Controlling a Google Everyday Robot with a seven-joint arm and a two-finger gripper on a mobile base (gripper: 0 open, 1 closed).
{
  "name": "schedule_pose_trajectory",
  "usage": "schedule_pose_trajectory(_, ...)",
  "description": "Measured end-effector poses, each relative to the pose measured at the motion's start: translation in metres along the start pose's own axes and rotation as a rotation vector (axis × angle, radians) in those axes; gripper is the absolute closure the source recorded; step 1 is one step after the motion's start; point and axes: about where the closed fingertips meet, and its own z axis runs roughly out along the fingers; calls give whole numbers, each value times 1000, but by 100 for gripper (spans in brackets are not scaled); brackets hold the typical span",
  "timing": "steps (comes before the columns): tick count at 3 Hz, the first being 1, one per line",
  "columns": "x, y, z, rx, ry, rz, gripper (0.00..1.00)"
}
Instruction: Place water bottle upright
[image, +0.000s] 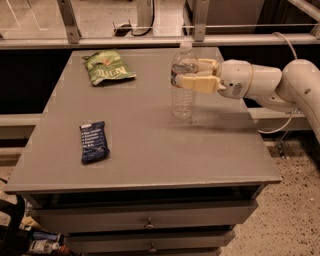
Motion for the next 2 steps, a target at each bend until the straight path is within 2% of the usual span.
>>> schedule_pose_trajectory(2,9,3,-9,19,-11,11,98)
